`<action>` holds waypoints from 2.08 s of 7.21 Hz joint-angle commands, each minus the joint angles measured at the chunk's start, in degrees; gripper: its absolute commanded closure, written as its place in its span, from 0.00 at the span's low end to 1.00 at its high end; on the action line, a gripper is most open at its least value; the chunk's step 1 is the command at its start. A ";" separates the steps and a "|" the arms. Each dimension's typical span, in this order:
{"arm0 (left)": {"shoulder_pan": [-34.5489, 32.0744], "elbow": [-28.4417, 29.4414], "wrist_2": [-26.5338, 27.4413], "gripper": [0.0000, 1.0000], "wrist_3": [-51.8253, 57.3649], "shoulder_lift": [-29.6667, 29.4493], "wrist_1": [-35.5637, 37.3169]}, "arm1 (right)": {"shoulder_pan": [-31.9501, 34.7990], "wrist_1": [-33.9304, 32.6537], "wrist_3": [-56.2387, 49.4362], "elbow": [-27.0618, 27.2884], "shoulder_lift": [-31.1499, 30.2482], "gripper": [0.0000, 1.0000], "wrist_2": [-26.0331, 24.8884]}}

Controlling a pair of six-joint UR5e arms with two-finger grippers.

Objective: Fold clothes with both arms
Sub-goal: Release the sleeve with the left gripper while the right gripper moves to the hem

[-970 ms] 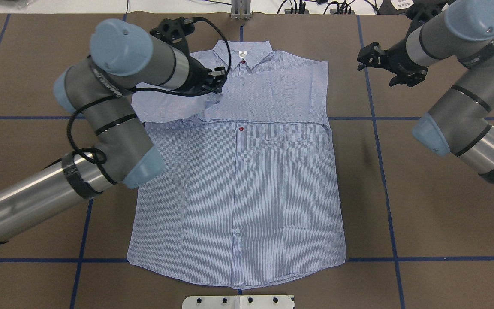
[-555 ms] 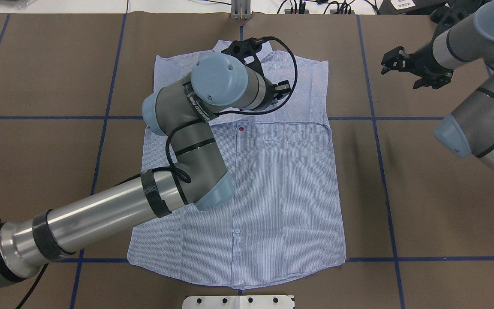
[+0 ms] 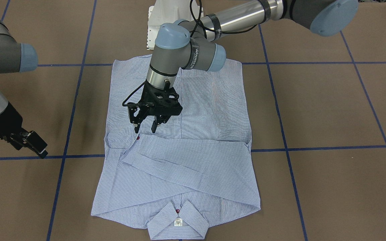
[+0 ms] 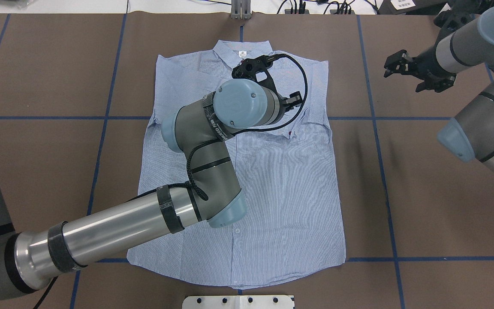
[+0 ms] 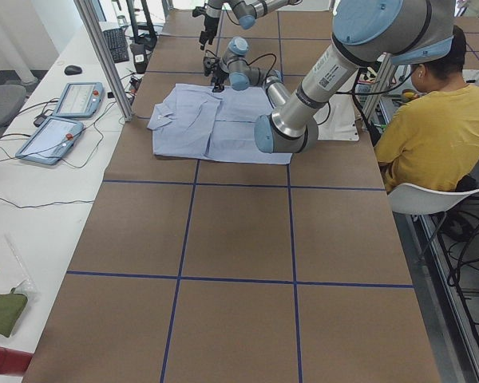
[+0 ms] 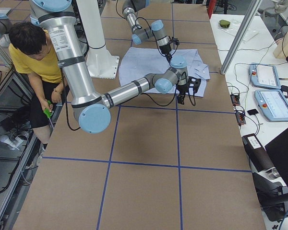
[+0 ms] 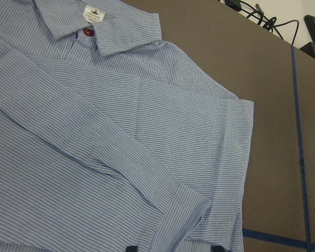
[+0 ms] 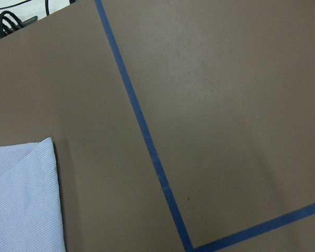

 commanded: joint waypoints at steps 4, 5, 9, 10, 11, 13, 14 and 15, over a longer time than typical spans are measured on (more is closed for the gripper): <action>-3.51 -16.06 -5.38 0.02 6.75 12.62 1.11 | -26.51 1.47 27.70 13.77 -3.27 0.00 -20.11; -4.76 -20.29 -7.85 0.02 10.80 17.80 0.93 | -32.15 -8.83 32.21 21.29 -3.62 0.00 -22.08; -6.00 -24.46 -10.78 0.02 17.61 24.87 0.49 | -53.09 -18.86 51.29 29.97 -11.59 0.05 -34.74; -6.00 -24.55 -10.61 0.01 17.18 25.14 0.49 | -54.60 -18.43 54.73 30.07 -14.49 0.11 -35.98; -6.00 -25.33 -10.52 0.01 16.74 25.23 0.49 | -55.40 -18.42 54.85 29.81 -14.52 0.14 -36.34; -5.82 -25.43 -10.43 0.01 15.60 25.67 0.49 | -55.50 -18.42 54.85 28.84 -14.52 0.18 -36.70; -5.91 -25.43 -10.34 0.01 15.50 25.67 0.49 | -55.93 -18.42 54.85 28.23 -14.26 0.19 -36.61; -5.91 -25.34 -10.34 0.01 15.50 25.67 0.49 | -55.94 -18.34 54.85 27.61 -14.09 0.21 -36.69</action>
